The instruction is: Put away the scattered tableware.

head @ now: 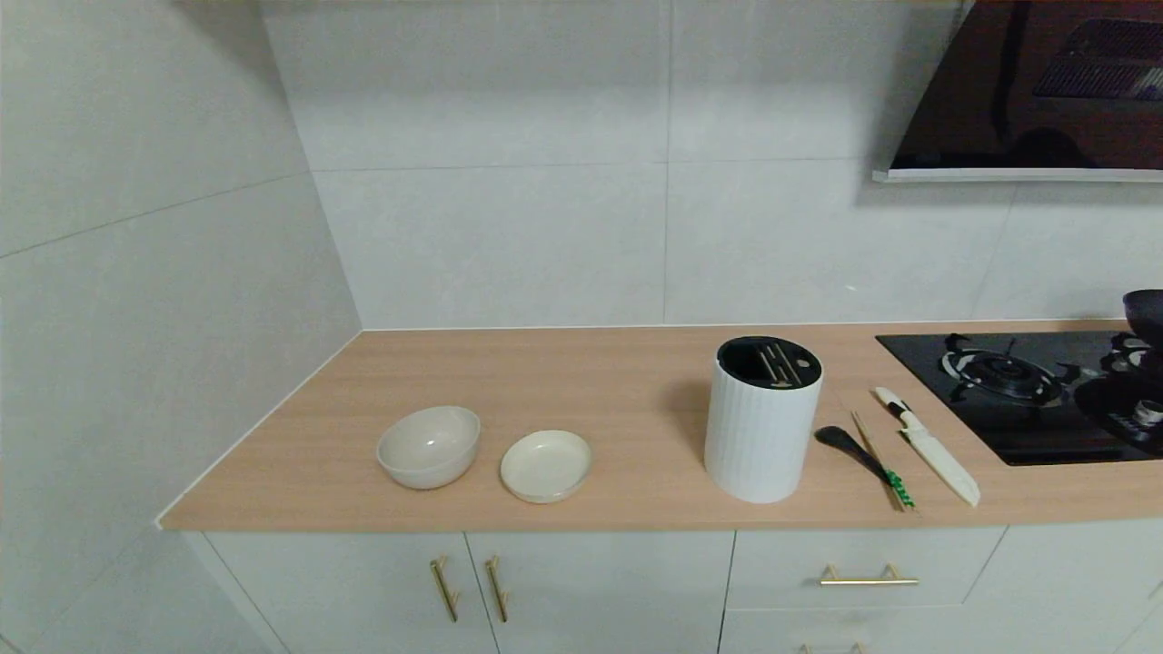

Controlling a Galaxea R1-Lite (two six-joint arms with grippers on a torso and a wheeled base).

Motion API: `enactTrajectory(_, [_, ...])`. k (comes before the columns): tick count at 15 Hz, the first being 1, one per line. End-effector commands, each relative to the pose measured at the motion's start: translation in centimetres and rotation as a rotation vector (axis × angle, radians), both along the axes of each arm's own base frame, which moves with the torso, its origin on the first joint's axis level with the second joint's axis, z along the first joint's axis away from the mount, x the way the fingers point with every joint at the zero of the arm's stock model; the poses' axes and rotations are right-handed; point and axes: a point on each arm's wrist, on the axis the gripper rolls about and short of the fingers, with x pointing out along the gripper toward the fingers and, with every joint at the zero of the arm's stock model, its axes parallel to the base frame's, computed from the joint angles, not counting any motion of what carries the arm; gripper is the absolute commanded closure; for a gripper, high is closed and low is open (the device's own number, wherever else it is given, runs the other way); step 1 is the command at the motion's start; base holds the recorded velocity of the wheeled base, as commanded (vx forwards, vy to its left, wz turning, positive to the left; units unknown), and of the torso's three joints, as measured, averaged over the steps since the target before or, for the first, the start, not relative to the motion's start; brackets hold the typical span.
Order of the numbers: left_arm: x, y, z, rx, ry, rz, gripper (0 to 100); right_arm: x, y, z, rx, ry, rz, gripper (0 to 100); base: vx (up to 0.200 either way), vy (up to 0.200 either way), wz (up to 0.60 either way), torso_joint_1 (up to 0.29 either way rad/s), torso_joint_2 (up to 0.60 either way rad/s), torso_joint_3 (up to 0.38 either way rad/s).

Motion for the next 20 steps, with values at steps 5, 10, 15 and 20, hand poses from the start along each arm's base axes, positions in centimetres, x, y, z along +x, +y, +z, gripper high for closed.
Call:
enactTrajectory(5, [0.0, 0.0, 0.0, 0.0, 0.001, 0.0, 0, 0.0, 0.0, 0.0, 0.0, -0.001, 0.0, 0, 0.0, 0.2, 0.0, 0.0, 0.0, 0.001])
enactTrajectory(10, [0.0, 0.0, 0.0, 0.0, 0.001, 0.0, 0, 0.0, 0.0, 0.0, 0.0, -0.001, 0.0, 0, 0.0, 0.2, 0.0, 0.003, 0.0, 0.002])
enactTrajectory(15, [0.0, 0.0, 0.0, 0.0, 0.001, 0.0, 0, 0.0, 0.0, 0.0, 0.0, -0.001, 0.0, 0, 0.0, 0.2, 0.0, 0.002, 0.0, -0.001])
enactTrajectory(20, [0.0, 0.0, 0.0, 0.001, 0.001, 0.0, 0, 0.01, 0.0, 0.01, 0.0, 0.001, 0.0, 0, 0.0, 0.04, 0.0, 0.001, 0.0, 0.0])
